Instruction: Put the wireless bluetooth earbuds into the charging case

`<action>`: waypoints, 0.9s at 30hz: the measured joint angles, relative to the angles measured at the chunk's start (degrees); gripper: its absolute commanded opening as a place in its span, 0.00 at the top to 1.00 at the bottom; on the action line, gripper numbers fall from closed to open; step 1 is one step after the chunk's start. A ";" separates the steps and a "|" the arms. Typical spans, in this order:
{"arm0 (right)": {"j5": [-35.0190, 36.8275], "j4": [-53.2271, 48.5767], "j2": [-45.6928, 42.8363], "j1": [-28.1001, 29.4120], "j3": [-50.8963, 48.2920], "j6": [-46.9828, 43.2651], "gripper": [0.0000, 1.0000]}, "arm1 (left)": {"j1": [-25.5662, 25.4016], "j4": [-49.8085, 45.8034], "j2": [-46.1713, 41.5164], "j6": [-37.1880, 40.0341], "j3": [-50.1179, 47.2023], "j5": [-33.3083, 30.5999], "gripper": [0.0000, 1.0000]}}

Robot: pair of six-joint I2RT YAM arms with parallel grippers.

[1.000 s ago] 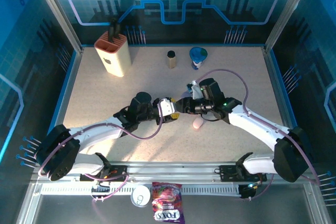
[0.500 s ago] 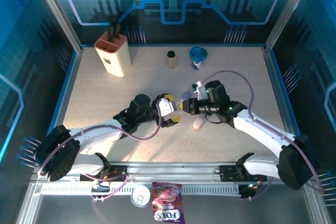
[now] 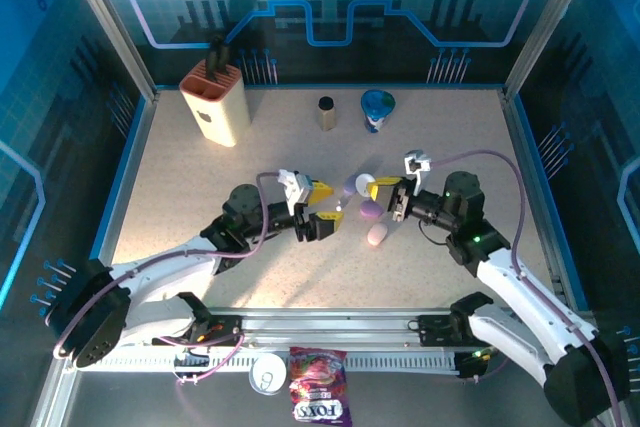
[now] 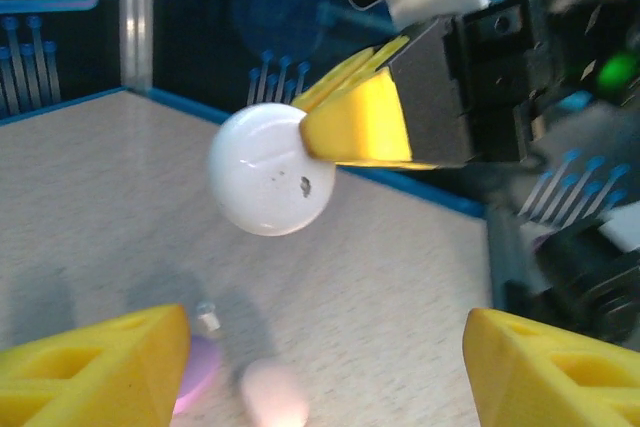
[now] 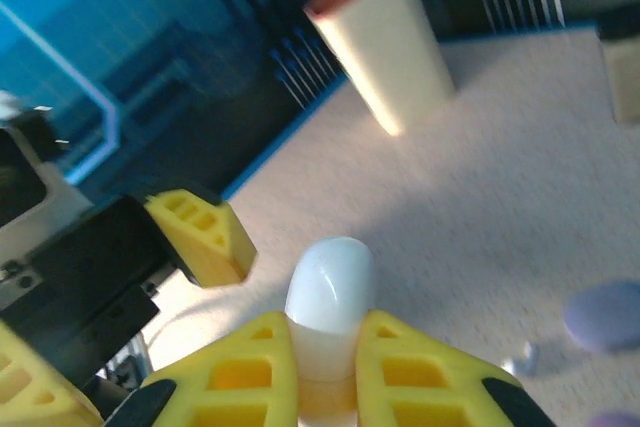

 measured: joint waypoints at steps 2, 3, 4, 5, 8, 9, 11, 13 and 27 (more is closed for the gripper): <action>-3.39 3.48 -0.13 -0.61 -0.09 0.50 0.95 | 0.00 2.08 -0.13 -2.91 0.00 1.88 0.36; -5.09 5.25 0.04 -0.74 -0.09 0.90 0.94 | 0.00 3.10 -0.13 -4.22 0.00 3.13 0.36; -6.88 7.23 0.28 -0.79 -0.09 1.53 0.94 | 0.00 3.98 -0.13 -5.25 0.00 4.22 0.36; -8.44 9.09 0.63 -0.79 -0.09 2.16 0.94 | 0.00 4.74 -0.13 -5.92 0.00 5.14 0.37; -13.07 15.45 2.23 -0.79 -0.15 4.57 0.95 | 0.00 7.78 -0.02 -7.91 0.00 7.78 0.37; -14.58 17.35 2.89 -0.79 -0.15 5.29 0.94 | 0.00 9.07 0.15 -8.44 0.00 8.55 0.38; -17.14 20.22 4.11 -0.79 -0.15 6.47 0.94 | 0.00 11.72 0.66 -9.75 0.00 9.94 0.39; -19.45 22.58 5.38 -0.76 -0.15 7.48 0.94 | 0.00 14.67 1.64 -10.97 0.00 11.50 0.42; -25.14 24.63 8.33 3.58 1.38 6.38 0.94 | 0.31 33.97 12.39 -15.54 -1.09 17.97 0.57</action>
